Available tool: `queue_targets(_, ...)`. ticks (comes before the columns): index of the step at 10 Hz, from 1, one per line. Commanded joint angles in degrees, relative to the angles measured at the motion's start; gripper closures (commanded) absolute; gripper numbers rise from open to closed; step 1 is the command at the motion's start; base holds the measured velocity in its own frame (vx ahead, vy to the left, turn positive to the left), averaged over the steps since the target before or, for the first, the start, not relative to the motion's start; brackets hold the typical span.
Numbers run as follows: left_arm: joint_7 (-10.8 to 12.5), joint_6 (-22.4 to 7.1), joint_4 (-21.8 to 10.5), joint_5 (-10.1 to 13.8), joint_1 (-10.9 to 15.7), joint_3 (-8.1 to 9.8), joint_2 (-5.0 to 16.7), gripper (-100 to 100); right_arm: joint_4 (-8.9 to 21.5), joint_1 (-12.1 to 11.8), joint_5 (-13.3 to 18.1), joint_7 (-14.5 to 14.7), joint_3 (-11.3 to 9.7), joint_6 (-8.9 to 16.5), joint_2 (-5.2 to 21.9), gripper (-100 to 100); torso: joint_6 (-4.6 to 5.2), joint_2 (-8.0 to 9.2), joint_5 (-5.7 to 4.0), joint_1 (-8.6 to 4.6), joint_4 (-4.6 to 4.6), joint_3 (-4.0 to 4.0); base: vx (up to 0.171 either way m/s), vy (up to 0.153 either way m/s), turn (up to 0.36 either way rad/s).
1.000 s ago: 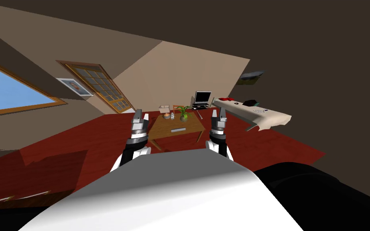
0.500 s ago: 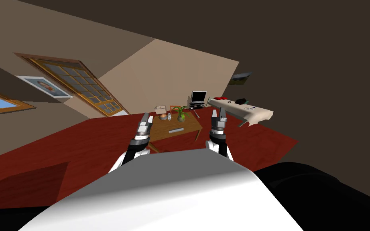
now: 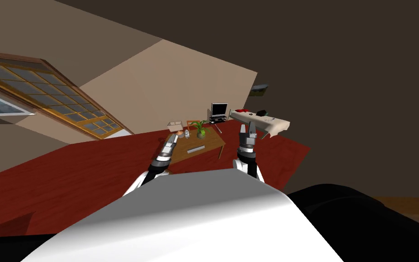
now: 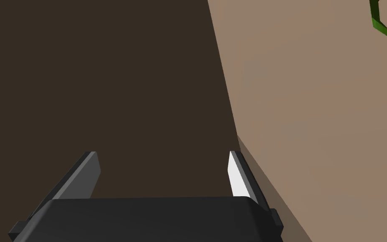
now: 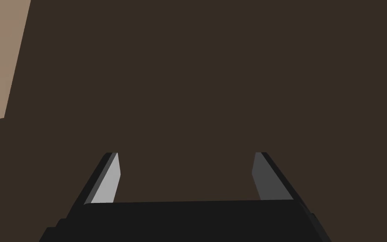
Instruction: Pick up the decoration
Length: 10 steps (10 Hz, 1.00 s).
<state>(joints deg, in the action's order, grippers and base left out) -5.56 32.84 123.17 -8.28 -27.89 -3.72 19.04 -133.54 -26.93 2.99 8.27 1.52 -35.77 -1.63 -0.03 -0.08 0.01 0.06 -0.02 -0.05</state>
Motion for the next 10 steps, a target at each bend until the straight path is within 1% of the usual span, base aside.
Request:
queue_targets(1, 0.49, 1.81, -2.51, -1.17, -0.10, -0.89, 2.86, -100, 0.00, 0.00, 0.00, 0.00, 0.00, 0.00, 0.00, 0, 0.00, 0.00, 0.00, 0.00, 0.00, 0.00, 0.019, 0.003, -0.221)
queue_targets(2, 0.98, 3.50, -4.11, -2.28, -0.09, -1.69, 4.65, -100, 0.00, 0.01, 0.00, 0.00, -0.01, 0.00, 0.00, 0, 0.04, 0.00, -0.01, -0.02, 0.00, 0.00, 0.030, 0.005, -0.386)
queue_targets(3, 0.98, 3.50, -4.99, -2.28, -0.09, -1.69, 5.48, -100, 0.00, 0.01, 0.00, 0.00, -0.01, 0.00, 0.00, 0, 0.06, -0.04, -0.01, -0.02, -0.01, -0.02, 0.027, 0.013, -0.143)
queue_targets(4, 1.53, 5.21, -7.03, -3.49, -0.05, -2.54, 7.55, -100, 0.00, 0.00, 0.00, 0.00, 0.00, 0.00, 0.00, 0, 0.00, -0.04, 0.00, -0.01, -0.01, -0.02, 0.029, 0.006, -0.228)
queue_targets(5, 1.53, 5.21, -7.63, -3.49, -0.05, -2.54, 7.94, -100, 0.00, 0.01, 0.00, 0.00, 0.00, 0.00, 0.00, 0, 0.04, -0.05, -0.01, -0.01, -0.01, -0.03, 0.022, 0.010, -0.183)
queue_targets(6, 2.15, 6.94, -9.96, -4.81, 0.01, -3.44, 10.40, -100, 0.00, 0.00, 0.00, 0.00, 0.00, 0.00, 0.00, 0, 0.01, -0.03, 0.00, -0.02, -0.01, -0.02, 0.027, 0.005, -0.327)
queue_targets(7, 2.15, 6.94, -10.42, -4.81, 0.01, -3.44, 10.40, -100, 0.00, 0.01, 0.00, 0.00, -0.01, 0.00, 0.00, 0, 0.05, -0.05, -0.01, -0.03, -0.01, -0.03, 0.020, 0.011, -0.161)
queue_targets(8, 2.83, 8.68, -12.70, -6.22, 0.11, -4.39, 12.85, -100, 0.00, 0.00, 0.00, 0.00, 0.00, 0.00, 0.00, 0, -0.01, -0.03, 0.00, -0.02, -0.01, -0.02, 0.026, 0.008, -0.235)
queue_targets(9, 2.83, 8.68, -13.34, -6.22, 0.11, -4.39, 12.85, -100, 0.00, 0.00, 0.00, 0.00, 0.00, 0.00, 0.00, 0, 0.02, -0.04, -0.01, -0.03, -0.01, -0.02, 0.025, 0.007, -0.201)
queue_targets(10, 2.83, 8.68, -13.34, -6.22, 0.11, -4.39, 12.85, -100, 0.00, 0.00, 0.00, 0.00, 0.00, 0.00, 0.00, 0, -0.01, -0.03, -0.01, -0.04, 0.00, -0.02, 0.011, 0.005, -0.017)
